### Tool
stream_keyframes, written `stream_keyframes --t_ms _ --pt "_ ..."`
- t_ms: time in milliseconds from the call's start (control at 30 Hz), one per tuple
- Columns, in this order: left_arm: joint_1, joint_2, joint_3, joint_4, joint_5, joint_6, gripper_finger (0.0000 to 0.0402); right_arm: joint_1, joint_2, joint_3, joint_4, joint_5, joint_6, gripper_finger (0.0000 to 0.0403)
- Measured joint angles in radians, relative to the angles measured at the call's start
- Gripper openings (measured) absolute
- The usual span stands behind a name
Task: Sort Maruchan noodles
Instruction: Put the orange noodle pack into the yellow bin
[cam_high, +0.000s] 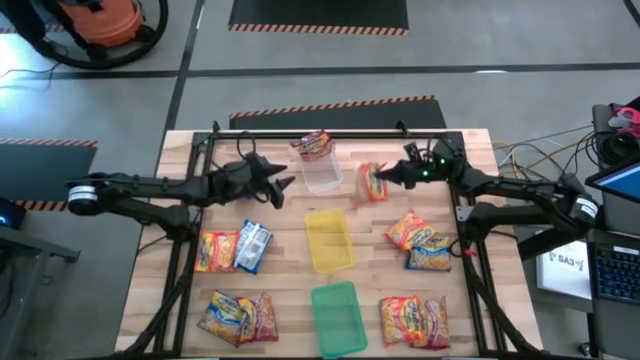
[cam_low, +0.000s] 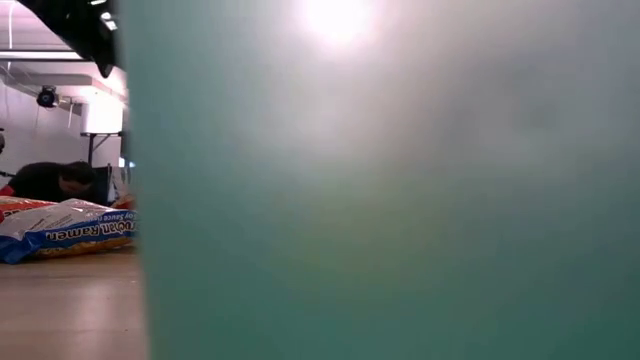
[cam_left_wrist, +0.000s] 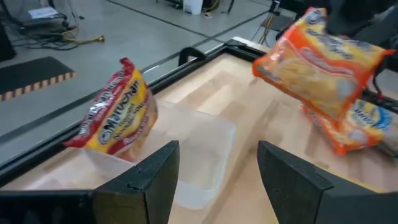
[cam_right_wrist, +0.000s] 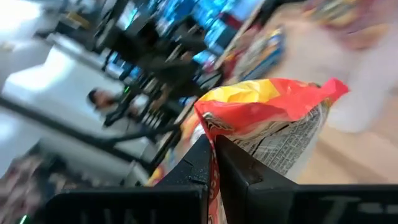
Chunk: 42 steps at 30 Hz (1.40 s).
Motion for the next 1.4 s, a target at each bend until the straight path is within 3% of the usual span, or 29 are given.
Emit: stream_keyframes --t_ms 67,233,433,600,833,1033,1400 --pt "-0.014 0.000 -0.003 0.000 0.013 -0.024 0.0199 0.045 0.000 0.023 -0.001 -0.008 -0.018 0.0008" --pt "-0.076 0.000 -0.005 -0.018 0.159 -0.133 0.0199 0.130 0.000 0.090 -0.029 -0.022 -0.064 0.0008" --pt "-0.185 0.033 -0.006 -0.159 0.155 -0.309 0.0199 0.173 0.009 0.205 -0.357 -0.022 -0.259 0.0008" --pt "-0.245 0.146 -0.009 -0.114 0.151 -0.410 0.0199 0.209 0.046 0.312 -0.537 -0.022 -0.396 0.0008" --pt "-0.254 0.306 -0.002 -0.006 0.181 -0.393 0.0199 0.254 0.124 0.454 -0.708 -0.022 -0.536 0.0008" --pt "-0.254 0.398 0.019 0.030 0.202 -0.375 0.0199 0.275 0.214 0.515 -0.733 -0.021 -0.592 0.0008" --pt "-0.206 0.493 0.032 0.166 0.201 -0.297 0.0199 0.288 0.368 0.629 -0.814 -0.022 -0.673 0.0008"
